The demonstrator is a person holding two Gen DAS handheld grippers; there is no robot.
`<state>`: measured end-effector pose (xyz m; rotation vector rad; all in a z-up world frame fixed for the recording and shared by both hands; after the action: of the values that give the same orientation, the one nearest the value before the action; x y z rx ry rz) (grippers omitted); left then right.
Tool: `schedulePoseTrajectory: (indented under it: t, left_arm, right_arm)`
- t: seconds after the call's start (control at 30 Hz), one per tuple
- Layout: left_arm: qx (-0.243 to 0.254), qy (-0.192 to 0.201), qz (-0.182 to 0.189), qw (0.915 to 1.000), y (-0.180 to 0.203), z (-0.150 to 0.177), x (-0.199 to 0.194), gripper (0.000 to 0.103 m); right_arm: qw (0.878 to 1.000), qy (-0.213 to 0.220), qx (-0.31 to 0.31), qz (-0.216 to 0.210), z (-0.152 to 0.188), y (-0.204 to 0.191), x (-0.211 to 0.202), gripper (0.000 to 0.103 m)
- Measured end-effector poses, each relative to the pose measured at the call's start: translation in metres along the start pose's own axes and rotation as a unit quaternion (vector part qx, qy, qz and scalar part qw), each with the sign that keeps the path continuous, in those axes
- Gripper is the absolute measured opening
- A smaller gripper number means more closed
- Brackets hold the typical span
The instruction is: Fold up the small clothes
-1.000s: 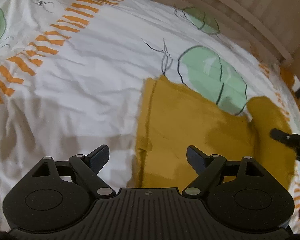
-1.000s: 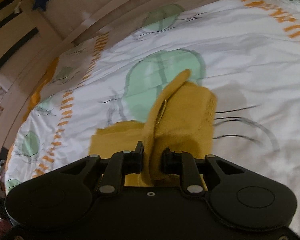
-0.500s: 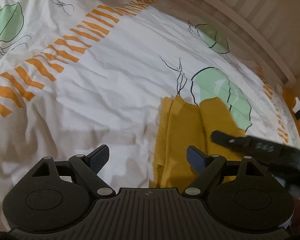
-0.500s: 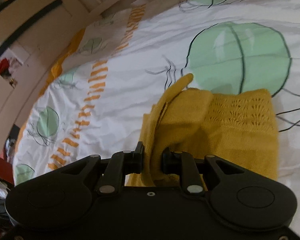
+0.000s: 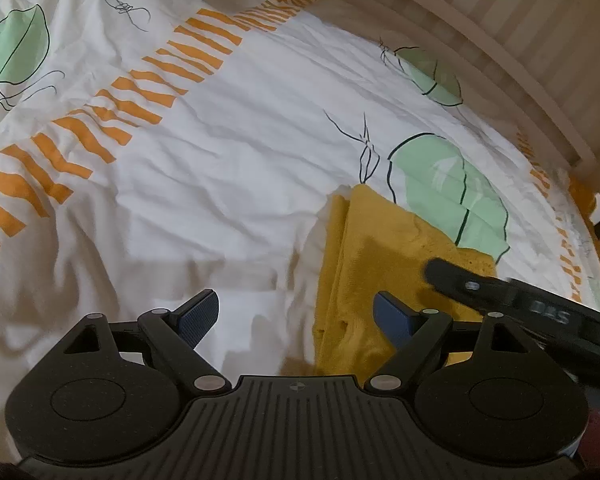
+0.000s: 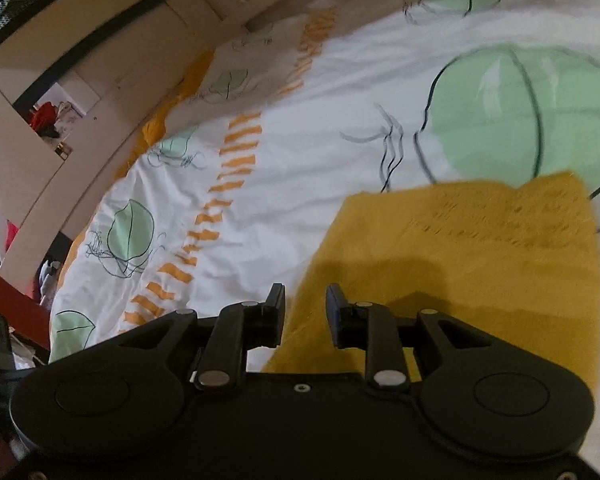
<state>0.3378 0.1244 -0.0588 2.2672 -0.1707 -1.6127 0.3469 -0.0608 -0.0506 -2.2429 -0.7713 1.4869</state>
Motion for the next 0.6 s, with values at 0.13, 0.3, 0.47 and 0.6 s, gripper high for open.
schedulePoseTrajectory:
  t: [0.13, 0.3, 0.47, 0.6]
  left_arm:
    - [0.005, -0.003, 0.003, 1.0000, 0.001, 0.000, 0.001, 0.084]
    - [0.018, -0.009, 0.007, 0.9998, 0.005, 0.003, 0.005, 0.084]
    - [0.026, -0.022, 0.008, 0.9994, 0.005, 0.007, 0.012, 0.084]
    - [0.034, -0.038, 0.019, 0.9985, 0.008, 0.011, 0.018, 0.084]
  right_arm:
    - [0.999, 0.010, -0.015, 0.036, 0.008, 0.010, -0.016, 0.035]
    - [0.998, -0.007, -0.042, 0.053, 0.036, 0.010, -0.011, 0.035]
    - [0.987, -0.021, -0.129, 0.091, 0.076, -0.013, -0.002, 0.036]
    - [0.961, -0.020, -0.232, 0.151, 0.105, -0.033, -0.002, 0.050]
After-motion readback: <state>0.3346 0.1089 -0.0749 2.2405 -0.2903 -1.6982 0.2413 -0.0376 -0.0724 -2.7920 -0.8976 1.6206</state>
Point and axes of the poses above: each gripper's, at about its wrist camera, not at the fingertips, and x roughly the way its jaws point, y to its right, z to its underside, the point moved 7 cm from there along x, roughly the way its jaws point, and after that the axes turned 15 degrees about -y, right-handed, at the moved point
